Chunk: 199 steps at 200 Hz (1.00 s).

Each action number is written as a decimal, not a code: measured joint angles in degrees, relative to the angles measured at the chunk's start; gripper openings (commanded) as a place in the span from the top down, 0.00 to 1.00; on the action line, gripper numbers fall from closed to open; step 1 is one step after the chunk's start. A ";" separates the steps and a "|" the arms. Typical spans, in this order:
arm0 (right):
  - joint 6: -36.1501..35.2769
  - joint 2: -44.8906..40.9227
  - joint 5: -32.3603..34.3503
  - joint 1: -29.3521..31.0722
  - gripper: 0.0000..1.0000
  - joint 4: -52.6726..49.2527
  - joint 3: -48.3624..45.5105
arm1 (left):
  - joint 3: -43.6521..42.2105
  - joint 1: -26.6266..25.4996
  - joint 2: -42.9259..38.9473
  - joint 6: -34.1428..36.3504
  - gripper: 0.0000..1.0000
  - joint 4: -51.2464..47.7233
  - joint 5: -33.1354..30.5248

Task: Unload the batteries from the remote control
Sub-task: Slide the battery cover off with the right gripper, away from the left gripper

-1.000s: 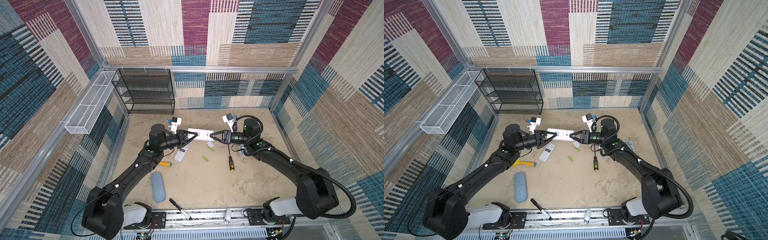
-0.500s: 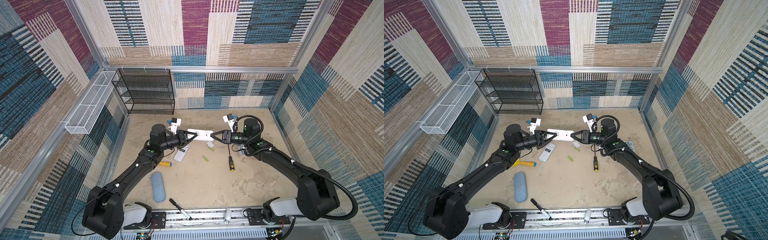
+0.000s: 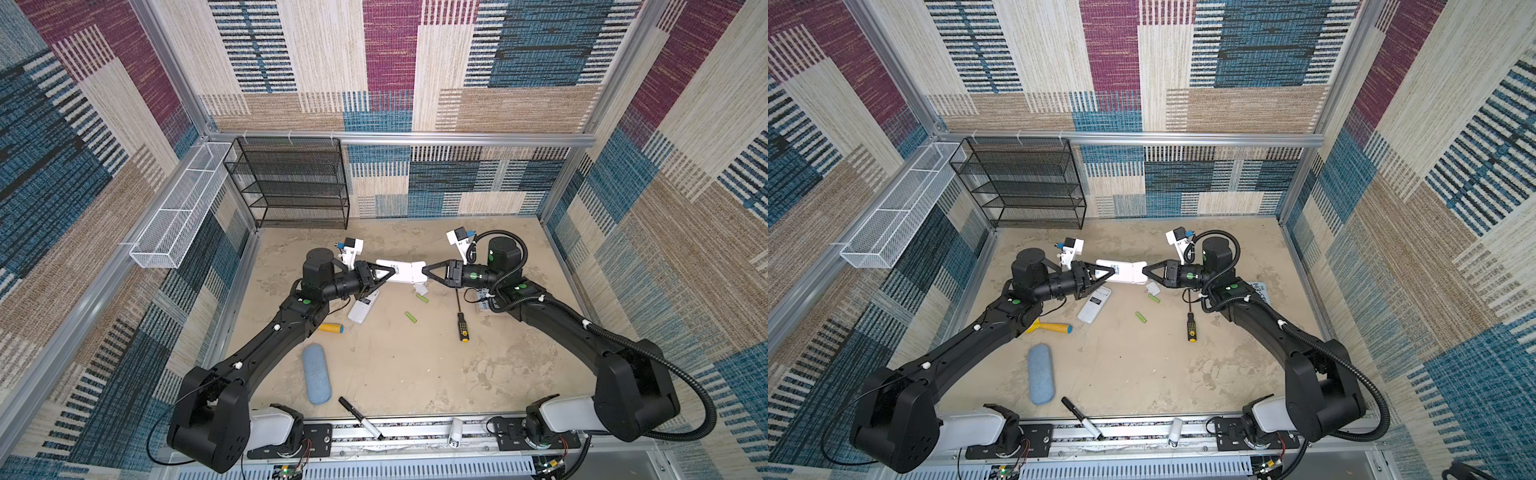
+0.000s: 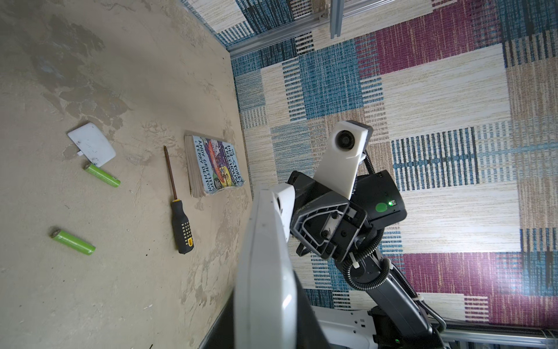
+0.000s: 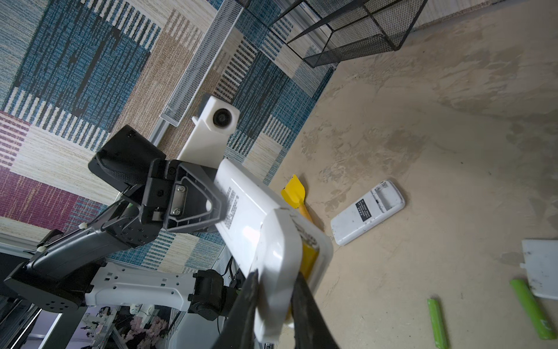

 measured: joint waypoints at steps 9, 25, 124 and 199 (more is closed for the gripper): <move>0.04 0.15 -0.15 0.04 0.77 0.33 -0.02 | 0.00 0.00 0.00 0.00 1.00 0.00 0.00; 0.50 0.57 -0.48 0.22 0.77 0.79 -0.04 | 0.00 0.02 0.00 0.00 1.00 0.00 0.00; 2.10 2.60 -1.73 1.57 0.83 3.06 1.25 | -0.52 -0.02 0.09 -0.02 1.00 0.24 -0.37; 2.10 2.12 -2.38 1.64 0.90 2.67 1.40 | -0.52 0.02 -0.15 0.24 1.00 -0.85 -0.66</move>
